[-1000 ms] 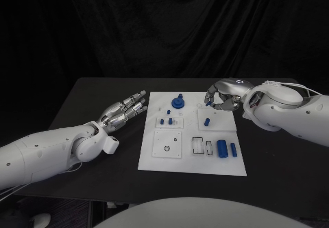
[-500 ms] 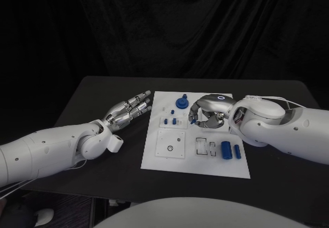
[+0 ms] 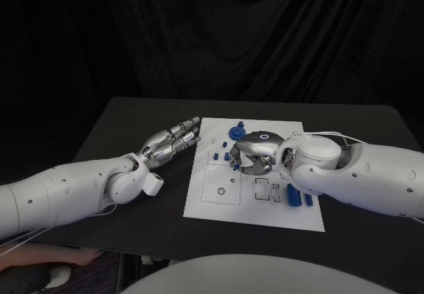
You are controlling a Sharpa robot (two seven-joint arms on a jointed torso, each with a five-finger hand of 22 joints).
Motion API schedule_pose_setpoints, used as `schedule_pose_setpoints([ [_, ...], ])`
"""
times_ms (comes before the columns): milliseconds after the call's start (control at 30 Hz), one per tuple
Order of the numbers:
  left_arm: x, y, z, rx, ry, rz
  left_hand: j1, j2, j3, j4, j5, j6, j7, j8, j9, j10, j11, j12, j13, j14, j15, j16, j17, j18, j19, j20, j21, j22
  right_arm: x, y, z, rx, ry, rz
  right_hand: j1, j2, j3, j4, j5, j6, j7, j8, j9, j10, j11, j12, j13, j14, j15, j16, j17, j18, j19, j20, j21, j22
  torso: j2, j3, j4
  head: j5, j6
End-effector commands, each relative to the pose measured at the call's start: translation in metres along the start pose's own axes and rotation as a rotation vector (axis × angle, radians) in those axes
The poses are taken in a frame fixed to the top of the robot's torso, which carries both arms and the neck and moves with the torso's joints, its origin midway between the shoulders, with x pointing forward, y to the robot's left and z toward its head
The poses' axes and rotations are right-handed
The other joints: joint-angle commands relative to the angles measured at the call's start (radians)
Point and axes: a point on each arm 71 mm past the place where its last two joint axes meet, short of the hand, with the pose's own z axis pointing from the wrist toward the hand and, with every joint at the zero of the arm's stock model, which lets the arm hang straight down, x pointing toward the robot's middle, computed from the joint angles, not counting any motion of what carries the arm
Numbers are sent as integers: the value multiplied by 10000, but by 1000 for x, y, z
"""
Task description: Assemble the parts on the task board
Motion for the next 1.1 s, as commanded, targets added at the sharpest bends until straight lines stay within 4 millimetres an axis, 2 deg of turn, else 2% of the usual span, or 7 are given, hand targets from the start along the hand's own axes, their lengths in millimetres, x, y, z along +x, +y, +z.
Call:
schedule_pose_setpoints([
  [33, 2, -5, 1, 914, 79, -174, 43, 26, 22, 46, 11, -22, 20, 7, 8, -21, 92, -33, -14, 32, 55, -36, -10, 147, -20, 63, 7, -22, 6, 2, 3, 130, 389, -568, -121, -19, -26, -38, 28, -36, 31, -53, 6, 26, 35, -58, -17, 0, 8, 2, -4, -162, -10, -50, -49, 1293, 1, 1, 0, 43, 2],
  [333, 2, -4, 2, 894, 98, -189, 38, 30, 22, 52, 9, -39, 19, 5, 6, -25, 97, -34, -15, 32, 55, -36, -10, 150, -23, 65, 5, -25, 14, 7, 7, 177, 819, -644, -130, -23, -22, -39, 47, -59, 33, -70, 5, 24, 39, -70, -25, -17, 13, -19, -41, -147, -42, -47, -127, 1273, -4, -2, -11, 157, 2],
  [1100, 3, 0, 2, 815, 128, -249, 39, 45, 36, 59, 22, -72, 14, -1, 2, -37, 106, -38, -18, 32, 54, -36, -10, 160, -30, 72, 1, -37, 24, 8, 10, 193, 911, -994, -153, -32, -17, -40, 63, -77, 34, -91, 8, 25, 43, -94, -40, -50, 21, -52, -95, -140, -64, -40, -169, 1262, 8, 6, 6, 215, 2],
])
